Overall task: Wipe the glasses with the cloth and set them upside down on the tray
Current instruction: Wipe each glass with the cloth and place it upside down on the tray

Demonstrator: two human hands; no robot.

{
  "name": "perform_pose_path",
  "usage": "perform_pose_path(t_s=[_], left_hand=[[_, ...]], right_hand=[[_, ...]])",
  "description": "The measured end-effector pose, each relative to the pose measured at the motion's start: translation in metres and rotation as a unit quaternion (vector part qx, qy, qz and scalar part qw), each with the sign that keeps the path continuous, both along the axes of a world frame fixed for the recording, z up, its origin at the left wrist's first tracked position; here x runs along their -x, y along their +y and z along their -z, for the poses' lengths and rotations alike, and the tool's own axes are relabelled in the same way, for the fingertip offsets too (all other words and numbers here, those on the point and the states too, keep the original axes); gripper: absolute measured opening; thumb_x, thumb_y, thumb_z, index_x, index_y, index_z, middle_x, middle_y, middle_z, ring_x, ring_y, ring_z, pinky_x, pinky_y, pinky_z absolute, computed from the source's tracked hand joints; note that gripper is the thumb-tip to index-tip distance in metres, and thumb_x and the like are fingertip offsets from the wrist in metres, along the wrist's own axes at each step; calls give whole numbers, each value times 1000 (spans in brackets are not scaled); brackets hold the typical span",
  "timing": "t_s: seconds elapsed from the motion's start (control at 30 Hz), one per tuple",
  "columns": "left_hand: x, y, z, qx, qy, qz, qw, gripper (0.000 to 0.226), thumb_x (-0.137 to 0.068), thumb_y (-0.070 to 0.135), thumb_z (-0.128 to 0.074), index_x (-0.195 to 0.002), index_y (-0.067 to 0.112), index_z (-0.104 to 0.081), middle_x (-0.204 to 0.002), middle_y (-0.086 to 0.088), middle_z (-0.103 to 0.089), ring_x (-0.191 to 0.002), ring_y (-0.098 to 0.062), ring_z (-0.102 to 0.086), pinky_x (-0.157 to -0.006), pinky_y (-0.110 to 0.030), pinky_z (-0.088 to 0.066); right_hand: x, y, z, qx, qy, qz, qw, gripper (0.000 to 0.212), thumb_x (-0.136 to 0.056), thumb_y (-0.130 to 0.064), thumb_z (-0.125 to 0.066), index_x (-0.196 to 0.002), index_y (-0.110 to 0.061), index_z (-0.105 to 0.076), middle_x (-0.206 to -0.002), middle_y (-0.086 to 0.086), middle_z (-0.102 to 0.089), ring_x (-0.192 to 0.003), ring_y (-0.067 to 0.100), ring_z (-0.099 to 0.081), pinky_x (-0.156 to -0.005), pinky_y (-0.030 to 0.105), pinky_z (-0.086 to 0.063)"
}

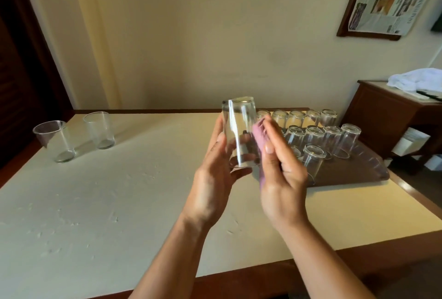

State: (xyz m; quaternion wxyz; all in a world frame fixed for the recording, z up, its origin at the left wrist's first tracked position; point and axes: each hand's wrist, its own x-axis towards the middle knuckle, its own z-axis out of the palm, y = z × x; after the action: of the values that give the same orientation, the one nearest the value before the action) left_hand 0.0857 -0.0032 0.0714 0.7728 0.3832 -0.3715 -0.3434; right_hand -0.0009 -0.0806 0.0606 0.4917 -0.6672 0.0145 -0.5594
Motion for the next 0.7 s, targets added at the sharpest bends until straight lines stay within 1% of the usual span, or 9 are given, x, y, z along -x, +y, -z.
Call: perform_pose_path(t_s=[0.07, 0.17, 0.23, 0.3, 0.4, 0.47, 0.53, 0.6, 0.7], left_hand=[[1, -1, 3, -12, 8, 13, 1000, 62, -100, 40, -51, -160, 36, -35, -136, -9, -69, -117, -37, -69, -99, -47, -52], [4, -5, 2, 3, 29, -51, 998, 65, -94, 30, -63, -155, 30, -42, -121, -9, -73, -93, -24, -71, -85, -38, -56], [3, -6, 1, 10, 36, -66, 997, 53, -94, 33, -62, -147, 29, -53, -121, -8, -72, -94, -21, -70, -86, -38, -56], [1, -5, 3, -2, 31, -35, 999, 38, -96, 47, -55, -131, 40, -67, -121, -5, -73, -103, -26, -70, -94, -47, -53], [3, -1, 8, -18, -9, 5, 1000, 51, -102, 47, -49, -152, 37, -50, -138, -16, -66, -127, -42, -62, -104, -55, -49], [4, -2, 8, -17, -17, -20, 1000, 54, -99, 36, -59, -152, 33, -50, -130, -9, -72, -115, -34, -70, -92, -40, -56], [1, -5, 5, -1, 0, -79, 997, 51, -89, 28, -73, -138, 31, -61, -117, -2, -74, -98, -22, -72, -78, -30, -57], [-3, -7, 8, -4, 17, -99, 995, 55, -81, 31, -83, -131, 25, -63, -115, -10, -71, -95, -24, -70, -76, -33, -57], [-5, -5, 13, -40, 21, -48, 998, 61, -83, 29, -83, -139, 21, -60, -125, -18, -70, -103, -32, -70, -82, -35, -57]], right_hand=[[-1, -9, -8, -17, 5, 39, 999, 39, -105, -10, -47, -144, -16, -49, -154, 11, -49, -144, 22, -47, -119, 48, -38], [-1, -4, -2, 10, 8, 37, 999, 39, -106, -9, -47, -143, -18, -53, -155, 10, -49, -146, 31, -44, -117, 58, -37], [0, 7, 10, 29, 22, 44, 998, 39, -104, -6, -48, -142, -12, -53, -154, 13, -48, -144, 32, -46, -116, 53, -41], [2, 7, 16, 49, 32, 69, 996, 39, -104, -3, -48, -142, -9, -51, -153, 16, -49, -145, 27, -46, -116, 46, -42], [2, -6, -2, 24, 22, 63, 997, 39, -106, -11, -46, -145, -13, -49, -154, 14, -48, -146, 27, -44, -118, 53, -38], [1, -15, -11, 13, 33, 102, 994, 39, -106, -13, -46, -145, -17, -49, -153, 8, -50, -145, 20, -45, -120, 49, -38], [1, -11, -7, 9, 31, 85, 996, 39, -107, -14, -47, -145, -20, -50, -155, 7, -50, -147, 23, -43, -119, 53, -37], [2, -1, 7, 10, 26, 75, 997, 40, -106, -12, -47, -144, -23, -51, -155, 8, -48, -148, 25, -41, -119, 56, -36], [4, 0, 14, 4, 31, 100, 995, 39, -104, -8, -48, -142, -20, -52, -153, 6, -51, -146, 20, -44, -118, 49, -39]])
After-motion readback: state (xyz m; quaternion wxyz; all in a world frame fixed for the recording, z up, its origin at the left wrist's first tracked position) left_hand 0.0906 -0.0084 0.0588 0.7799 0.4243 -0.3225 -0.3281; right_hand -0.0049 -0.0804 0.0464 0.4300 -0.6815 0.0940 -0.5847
